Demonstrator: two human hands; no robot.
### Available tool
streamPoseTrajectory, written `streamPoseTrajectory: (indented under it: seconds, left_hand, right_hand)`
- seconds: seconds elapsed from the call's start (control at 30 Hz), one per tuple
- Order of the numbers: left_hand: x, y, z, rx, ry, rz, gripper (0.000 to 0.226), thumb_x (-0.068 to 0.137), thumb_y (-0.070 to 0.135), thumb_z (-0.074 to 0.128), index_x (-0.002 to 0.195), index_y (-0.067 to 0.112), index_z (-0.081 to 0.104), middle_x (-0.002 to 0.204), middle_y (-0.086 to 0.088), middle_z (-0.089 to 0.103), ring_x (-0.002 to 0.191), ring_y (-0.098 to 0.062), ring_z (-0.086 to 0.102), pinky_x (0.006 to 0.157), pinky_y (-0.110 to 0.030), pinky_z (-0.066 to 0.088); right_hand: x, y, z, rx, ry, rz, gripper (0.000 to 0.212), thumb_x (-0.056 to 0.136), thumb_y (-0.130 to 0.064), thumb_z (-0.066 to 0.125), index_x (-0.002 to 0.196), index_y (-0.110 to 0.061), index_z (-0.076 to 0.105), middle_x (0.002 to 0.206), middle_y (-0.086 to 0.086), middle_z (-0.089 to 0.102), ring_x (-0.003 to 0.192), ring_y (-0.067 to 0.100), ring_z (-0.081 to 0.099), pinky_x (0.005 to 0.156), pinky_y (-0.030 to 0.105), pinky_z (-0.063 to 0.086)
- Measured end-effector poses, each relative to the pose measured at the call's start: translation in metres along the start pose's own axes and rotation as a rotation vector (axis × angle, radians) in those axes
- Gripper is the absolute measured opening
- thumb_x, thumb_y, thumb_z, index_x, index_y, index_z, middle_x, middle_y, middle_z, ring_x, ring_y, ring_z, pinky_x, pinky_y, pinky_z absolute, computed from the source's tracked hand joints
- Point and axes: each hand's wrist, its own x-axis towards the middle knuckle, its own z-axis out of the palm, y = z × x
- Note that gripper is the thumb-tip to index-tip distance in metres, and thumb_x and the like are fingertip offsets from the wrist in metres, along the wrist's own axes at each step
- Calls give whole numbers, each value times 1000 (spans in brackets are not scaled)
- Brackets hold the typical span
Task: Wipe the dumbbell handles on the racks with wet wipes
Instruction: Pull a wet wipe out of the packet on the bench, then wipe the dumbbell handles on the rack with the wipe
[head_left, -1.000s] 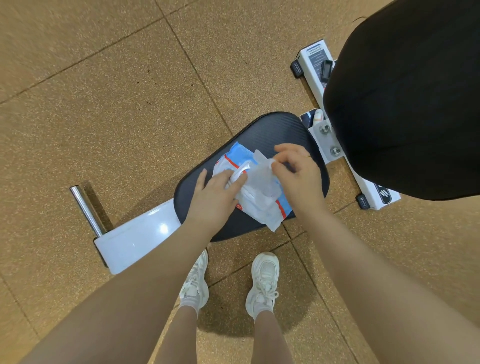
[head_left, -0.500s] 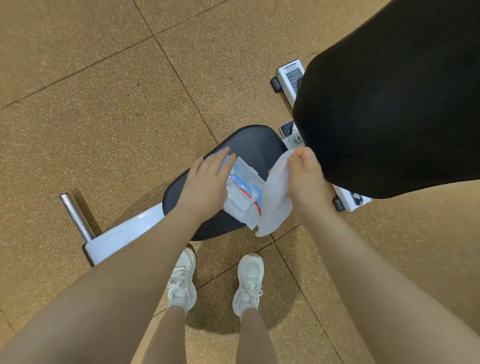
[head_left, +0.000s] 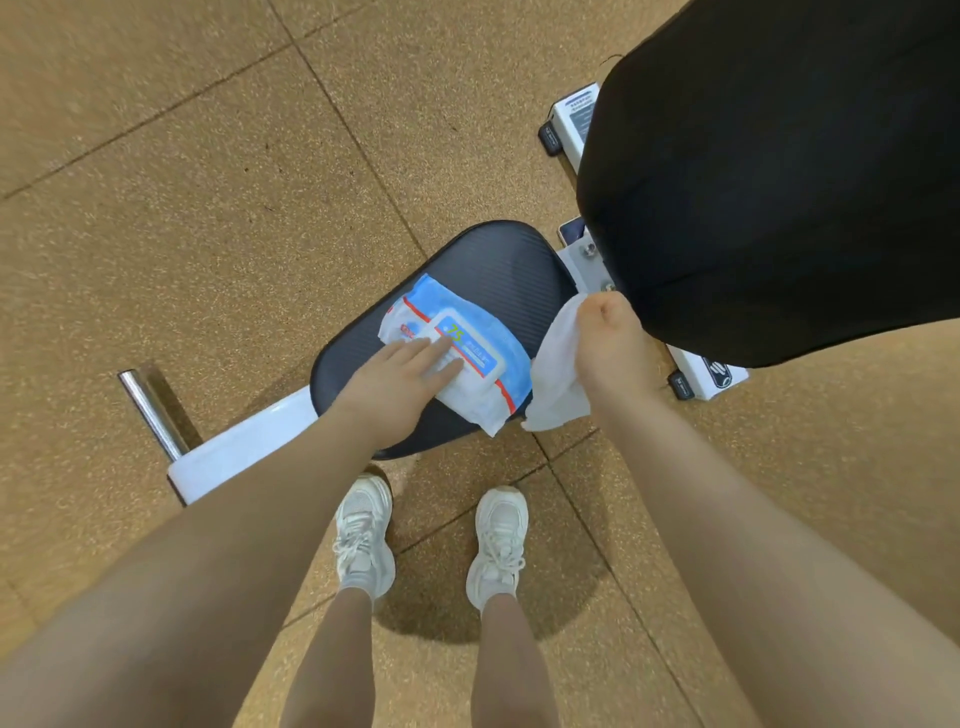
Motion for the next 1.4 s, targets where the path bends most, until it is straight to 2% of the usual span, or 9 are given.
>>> streamPoseTrajectory:
  seconds: [0.2,0.33,0.43,0.5,0.63,0.8,0.93,1.1,1.4]
  left_hand:
    - [10,11,-22,-294,-124,-94,48,98,12,29,145,18,24,157,-4,3,144,-21,6,115,-33,12]
    - [-14,34,-70,-1234,176,-231,35,101,22,32,130,15,49,138,4,42,123,-3,37,90,-2,25]
    - [-48,51,-94,-1541,190,-185,29,98,31,38,111,17,59,111,8,58,96,0,51,75,-1,36]
    - [-71,57,-103,-1556,201,-145,16,92,32,52,104,24,57,105,13,60,91,-3,56,78,-12,41]
    - [-117,65,-122,-1408,300,-203,43,74,34,74,109,33,50,103,21,55,69,-8,54,69,-24,44]
    - [-190,79,-139,-1490,556,-365,31,86,11,62,111,24,49,91,9,56,77,-11,56,69,-20,44]
    - [-259,87,-135,-1547,696,-511,18,90,8,53,108,10,58,97,2,61,84,-11,57,75,-21,45]
    - [-340,101,-108,-1648,870,-735,18,94,13,48,81,20,58,76,11,57,70,-1,52,65,-12,39]
    - [-458,171,-27,-2071,1221,-981,17,94,7,44,79,8,53,68,-2,51,58,-13,46,47,-13,38]
  right_hand:
    - [1,-1,7,55,-38,45,16,99,-23,26,102,-19,41,82,-7,43,88,14,44,78,30,36]
    - [-15,-12,2,71,-150,160,21,96,-20,29,101,-19,50,106,7,57,99,24,56,88,38,49]
    - [-39,-32,-12,157,-296,222,24,95,-13,32,84,-18,52,112,15,60,104,29,59,91,43,51]
    - [-58,-50,-22,148,-380,213,26,95,-9,34,78,-20,49,102,13,62,96,25,60,88,40,51]
    - [-95,-85,-33,111,-496,175,22,96,-14,34,87,-14,55,99,9,64,85,21,62,78,36,53]
    - [-154,-121,-31,44,-654,79,22,98,-30,44,90,-13,57,86,11,64,77,19,63,75,29,51]
    - [-209,-138,-21,-301,-866,-193,13,91,-13,56,93,-3,64,82,15,67,75,9,58,82,24,48]
    - [-272,-144,24,-523,-1061,-394,25,81,-11,68,103,1,64,110,15,67,103,19,63,95,30,45]
    - [-406,-97,85,-718,-1128,-627,11,86,0,56,86,0,67,71,0,57,69,8,51,64,21,38]
